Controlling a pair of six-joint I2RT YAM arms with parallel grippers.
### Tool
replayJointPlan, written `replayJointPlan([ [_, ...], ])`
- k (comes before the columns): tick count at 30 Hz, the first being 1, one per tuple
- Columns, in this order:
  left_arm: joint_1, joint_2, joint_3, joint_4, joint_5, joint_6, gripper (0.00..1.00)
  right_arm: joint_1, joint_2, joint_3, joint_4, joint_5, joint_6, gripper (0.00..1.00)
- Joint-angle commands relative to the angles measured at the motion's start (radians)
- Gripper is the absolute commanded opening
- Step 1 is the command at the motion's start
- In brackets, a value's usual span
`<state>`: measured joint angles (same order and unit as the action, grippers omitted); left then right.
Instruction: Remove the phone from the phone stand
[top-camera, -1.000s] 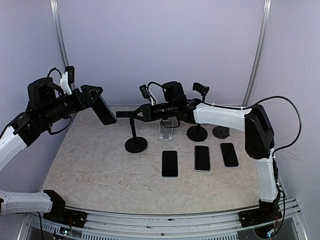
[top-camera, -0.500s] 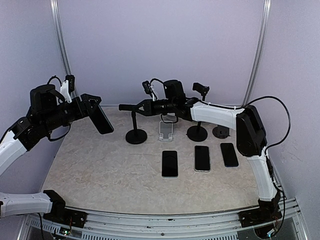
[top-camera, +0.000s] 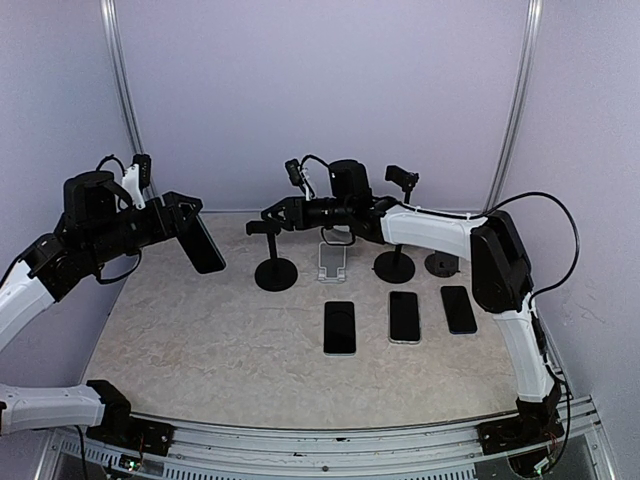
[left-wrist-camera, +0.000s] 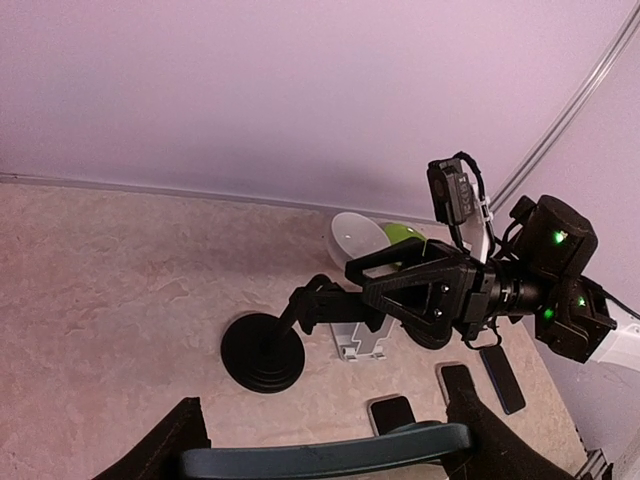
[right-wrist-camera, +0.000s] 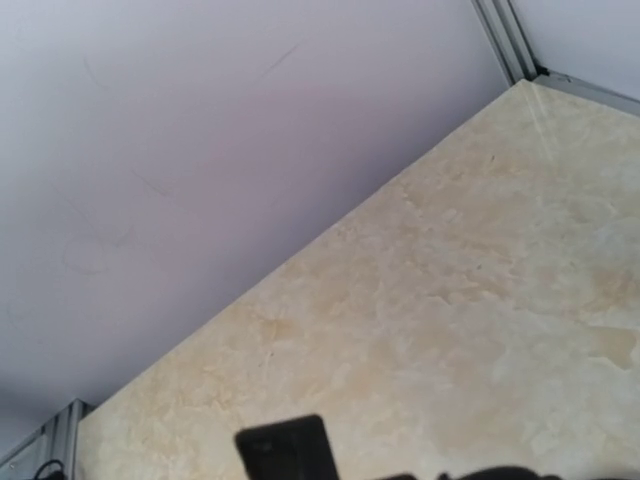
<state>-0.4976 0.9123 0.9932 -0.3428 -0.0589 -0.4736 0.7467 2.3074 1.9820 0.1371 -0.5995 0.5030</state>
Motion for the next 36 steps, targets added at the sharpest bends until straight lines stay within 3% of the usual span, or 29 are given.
replayJointPlan([
  [1,0.006,0.002,0.001,0.021,0.003,0.006,0.06,0.006,-0.04,-0.037,0.03,-0.007,-0.01,0.52],
  [13,-0.005,0.02,-0.028,-0.118,0.007,-0.023,0.06,0.019,-0.157,-0.061,-0.038,0.04,-0.084,0.77],
  [24,-0.187,0.079,-0.098,-0.205,-0.105,-0.161,0.05,0.019,-0.293,-0.072,-0.133,0.042,-0.16,0.98],
  [36,-0.267,0.322,-0.133,-0.089,-0.121,-0.25,0.05,0.018,-0.524,-0.272,-0.152,0.031,-0.212,1.0],
])
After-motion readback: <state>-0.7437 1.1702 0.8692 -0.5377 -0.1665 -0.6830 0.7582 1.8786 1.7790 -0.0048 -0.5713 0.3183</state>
